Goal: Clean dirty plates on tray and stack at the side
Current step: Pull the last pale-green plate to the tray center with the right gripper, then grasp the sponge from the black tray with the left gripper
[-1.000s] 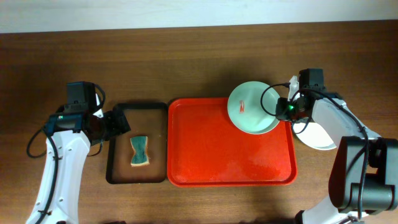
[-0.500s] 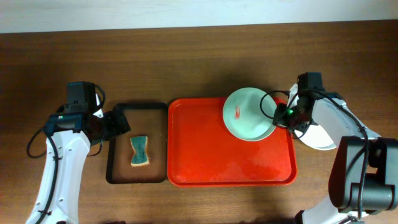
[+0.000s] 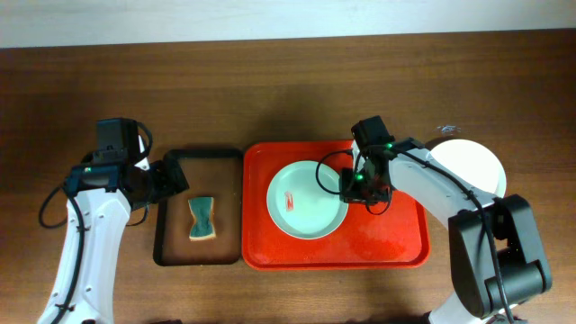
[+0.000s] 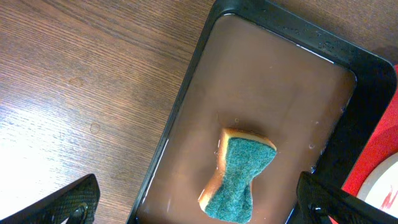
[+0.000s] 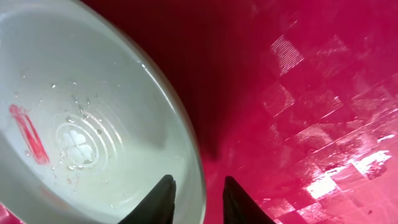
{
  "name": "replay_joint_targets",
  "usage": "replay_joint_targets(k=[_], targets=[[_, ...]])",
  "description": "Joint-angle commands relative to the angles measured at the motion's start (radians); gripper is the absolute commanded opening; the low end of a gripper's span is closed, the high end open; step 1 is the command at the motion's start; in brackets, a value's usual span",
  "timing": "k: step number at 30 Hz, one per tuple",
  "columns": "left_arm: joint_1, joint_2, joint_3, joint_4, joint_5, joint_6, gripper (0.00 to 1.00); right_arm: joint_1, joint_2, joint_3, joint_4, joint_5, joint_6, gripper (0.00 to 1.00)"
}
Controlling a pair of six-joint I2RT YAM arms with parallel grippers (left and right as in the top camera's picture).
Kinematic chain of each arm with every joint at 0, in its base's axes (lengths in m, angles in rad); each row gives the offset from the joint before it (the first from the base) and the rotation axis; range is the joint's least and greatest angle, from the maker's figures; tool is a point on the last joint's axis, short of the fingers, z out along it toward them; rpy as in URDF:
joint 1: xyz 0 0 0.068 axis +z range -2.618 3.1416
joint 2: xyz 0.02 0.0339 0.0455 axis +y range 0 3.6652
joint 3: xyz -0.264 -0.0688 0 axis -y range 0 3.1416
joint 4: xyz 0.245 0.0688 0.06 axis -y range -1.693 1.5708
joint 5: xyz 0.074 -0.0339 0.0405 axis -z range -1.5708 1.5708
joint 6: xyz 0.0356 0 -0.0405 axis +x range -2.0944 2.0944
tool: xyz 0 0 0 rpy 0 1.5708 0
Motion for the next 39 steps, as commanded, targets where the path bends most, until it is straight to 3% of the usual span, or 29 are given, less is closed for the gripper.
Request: replay_joint_targets(k=[1, 5, 6, 7, 31, 32, 33, 37, 39], targets=[[0.003, -0.011, 0.011, 0.001, -0.001, -0.013, 0.99, 0.002, 0.005, -0.006, 0.012, 0.035, 0.009, 0.24], [0.003, -0.011, 0.011, 0.001, -0.001, -0.013, 0.99, 0.003, 0.005, -0.050, 0.049, 0.034, 0.009, 0.15], [0.003, -0.011, 0.011, 0.001, -0.001, -0.013, 0.99, 0.003, 0.005, -0.050, 0.050, 0.034, 0.009, 0.05], [0.003, -0.011, 0.011, 0.001, -0.001, -0.013, 0.99, 0.003, 0.005, -0.050, 0.053, 0.034, 0.009, 0.04], [0.003, -0.011, 0.011, 0.001, -0.001, -0.013, 0.99, 0.017, -0.029, -0.053, 0.079, 0.114, 0.047, 0.05], [0.003, -0.011, 0.011, 0.001, -0.001, -0.013, 0.99, 0.024, -0.029, -0.053, 0.079, 0.114, 0.047, 0.15], [0.003, -0.011, 0.011, 0.001, -0.001, -0.013, 0.99, 0.024, -0.029, -0.053, 0.083, 0.117, 0.046, 0.17], [0.003, -0.011, 0.011, 0.001, 0.000, -0.013, 0.99, 0.020, -0.047, -0.046, 0.092, 0.122, 0.046, 0.16], [0.003, -0.011, 0.011, 0.001, -0.001, -0.013, 0.99, 0.020, -0.051, -0.046, 0.094, 0.122, 0.045, 0.11]])
